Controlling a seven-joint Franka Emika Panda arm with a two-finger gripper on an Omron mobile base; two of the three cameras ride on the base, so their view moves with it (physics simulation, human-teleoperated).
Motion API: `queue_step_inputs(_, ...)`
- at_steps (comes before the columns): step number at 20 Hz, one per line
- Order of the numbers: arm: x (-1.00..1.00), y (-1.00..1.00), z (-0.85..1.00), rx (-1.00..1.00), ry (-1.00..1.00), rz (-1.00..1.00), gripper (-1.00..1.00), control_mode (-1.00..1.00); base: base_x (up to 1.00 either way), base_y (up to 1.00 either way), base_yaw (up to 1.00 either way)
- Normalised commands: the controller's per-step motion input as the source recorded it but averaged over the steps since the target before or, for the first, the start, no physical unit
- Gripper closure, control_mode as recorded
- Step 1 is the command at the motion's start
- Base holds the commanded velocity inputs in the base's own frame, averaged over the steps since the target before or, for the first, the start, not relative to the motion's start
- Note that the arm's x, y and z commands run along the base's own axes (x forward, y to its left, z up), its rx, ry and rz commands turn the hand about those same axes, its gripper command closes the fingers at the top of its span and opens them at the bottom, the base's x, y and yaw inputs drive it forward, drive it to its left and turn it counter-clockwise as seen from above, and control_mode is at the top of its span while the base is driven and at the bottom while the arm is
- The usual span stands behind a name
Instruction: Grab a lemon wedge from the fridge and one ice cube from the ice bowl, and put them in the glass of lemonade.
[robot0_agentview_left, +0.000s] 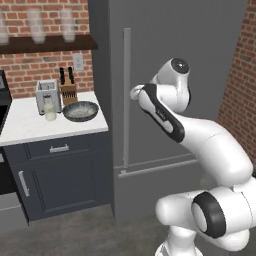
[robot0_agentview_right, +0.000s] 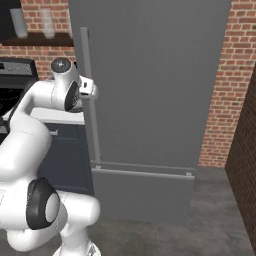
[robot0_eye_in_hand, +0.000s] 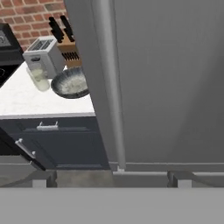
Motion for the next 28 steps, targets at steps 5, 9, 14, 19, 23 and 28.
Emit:
queue_step_inputs(5, 0.37, 0.08, -0.12, -0.01, 0.0, 0.05, -1.0, -1.0, 0.0, 0.0, 0.0)
queue_step_inputs(9, 0.58, 0.2, -0.29, -0.07, 0.0, 0.0, -1.0, -1.0, 0.0, 0.0, 0.0)
queue_step_inputs(14, 0.53, 0.2, -0.26, -0.08, 0.0, 0.0, -1.0, -1.0, 0.0, 0.0, 0.0)
queue_step_inputs(19, 0.49, 0.05, -0.13, -0.06, 0.02, 0.0, -1.0, -1.0, 0.0, 0.0, 0.0)
queue_step_inputs(23, 0.58, -0.03, -0.01, -0.02, 0.04, 0.0, -1.0, -1.0, 0.0, 0.0, 0.0)
queue_step_inputs(28, 0.51, -0.01, 0.0, -0.01, 0.06, 0.0, -1.0, -1.0, 0.0, 0.0, 0.0)
